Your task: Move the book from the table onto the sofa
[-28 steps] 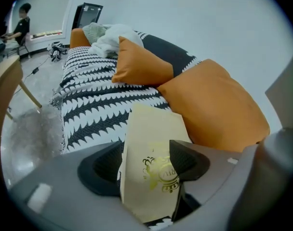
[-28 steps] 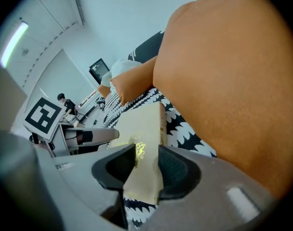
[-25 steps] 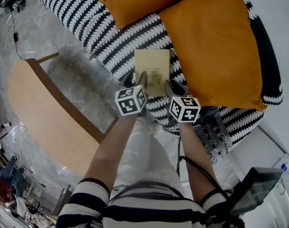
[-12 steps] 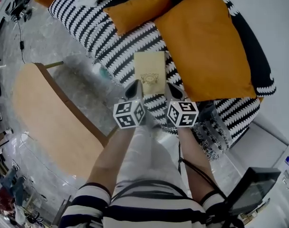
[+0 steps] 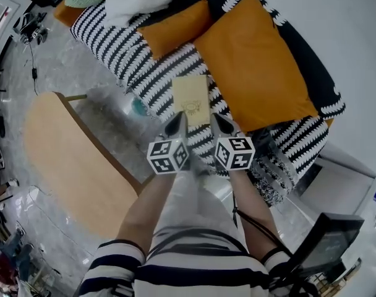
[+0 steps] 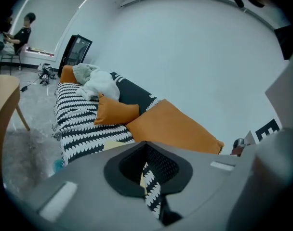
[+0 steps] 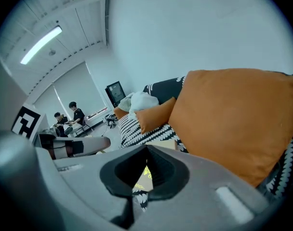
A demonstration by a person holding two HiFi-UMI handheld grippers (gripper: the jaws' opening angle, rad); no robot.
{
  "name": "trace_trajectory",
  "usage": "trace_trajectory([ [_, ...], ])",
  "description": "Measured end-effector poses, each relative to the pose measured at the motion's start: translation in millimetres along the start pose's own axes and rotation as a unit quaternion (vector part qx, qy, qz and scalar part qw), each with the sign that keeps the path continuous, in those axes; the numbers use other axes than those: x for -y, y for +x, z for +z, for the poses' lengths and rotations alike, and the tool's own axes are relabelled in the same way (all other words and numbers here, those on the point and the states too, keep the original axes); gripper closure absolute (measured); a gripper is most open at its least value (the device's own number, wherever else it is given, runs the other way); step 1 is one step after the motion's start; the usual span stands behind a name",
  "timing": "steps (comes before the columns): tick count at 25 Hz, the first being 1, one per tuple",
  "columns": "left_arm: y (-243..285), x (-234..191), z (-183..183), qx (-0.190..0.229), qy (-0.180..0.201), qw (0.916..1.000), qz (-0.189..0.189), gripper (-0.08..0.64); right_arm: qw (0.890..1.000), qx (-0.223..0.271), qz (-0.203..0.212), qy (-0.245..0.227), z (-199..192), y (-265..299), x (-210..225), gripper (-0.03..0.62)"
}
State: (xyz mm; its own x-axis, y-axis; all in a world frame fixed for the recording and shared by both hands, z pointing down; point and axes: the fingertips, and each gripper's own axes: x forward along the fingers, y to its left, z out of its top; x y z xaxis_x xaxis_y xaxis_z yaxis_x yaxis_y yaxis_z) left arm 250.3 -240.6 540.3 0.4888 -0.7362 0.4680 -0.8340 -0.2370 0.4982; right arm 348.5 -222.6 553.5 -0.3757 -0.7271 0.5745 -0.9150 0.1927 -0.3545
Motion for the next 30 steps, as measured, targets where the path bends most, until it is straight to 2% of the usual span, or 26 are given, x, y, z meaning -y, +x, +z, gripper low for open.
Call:
trace_trajectory([
  [9,-48.2,49.0,27.5,0.021,-0.002,0.9984,-0.052,0.56,0.998,0.053,0.006,-0.017,39.4,-54.6,-19.6,0.594],
  [19,-97.6,105.1,41.9,0.056,-0.016,0.9939,-0.094,0.56,0.992,0.119,0.012,-0.035,73.9,-127.5,-35.7,0.595],
  [30,-150.0,145.3,33.2,0.088,-0.01,0.9902,-0.108,0.56,0.983,0.163,0.041,-0.066,86.1,-194.8,-56.0,0.595],
])
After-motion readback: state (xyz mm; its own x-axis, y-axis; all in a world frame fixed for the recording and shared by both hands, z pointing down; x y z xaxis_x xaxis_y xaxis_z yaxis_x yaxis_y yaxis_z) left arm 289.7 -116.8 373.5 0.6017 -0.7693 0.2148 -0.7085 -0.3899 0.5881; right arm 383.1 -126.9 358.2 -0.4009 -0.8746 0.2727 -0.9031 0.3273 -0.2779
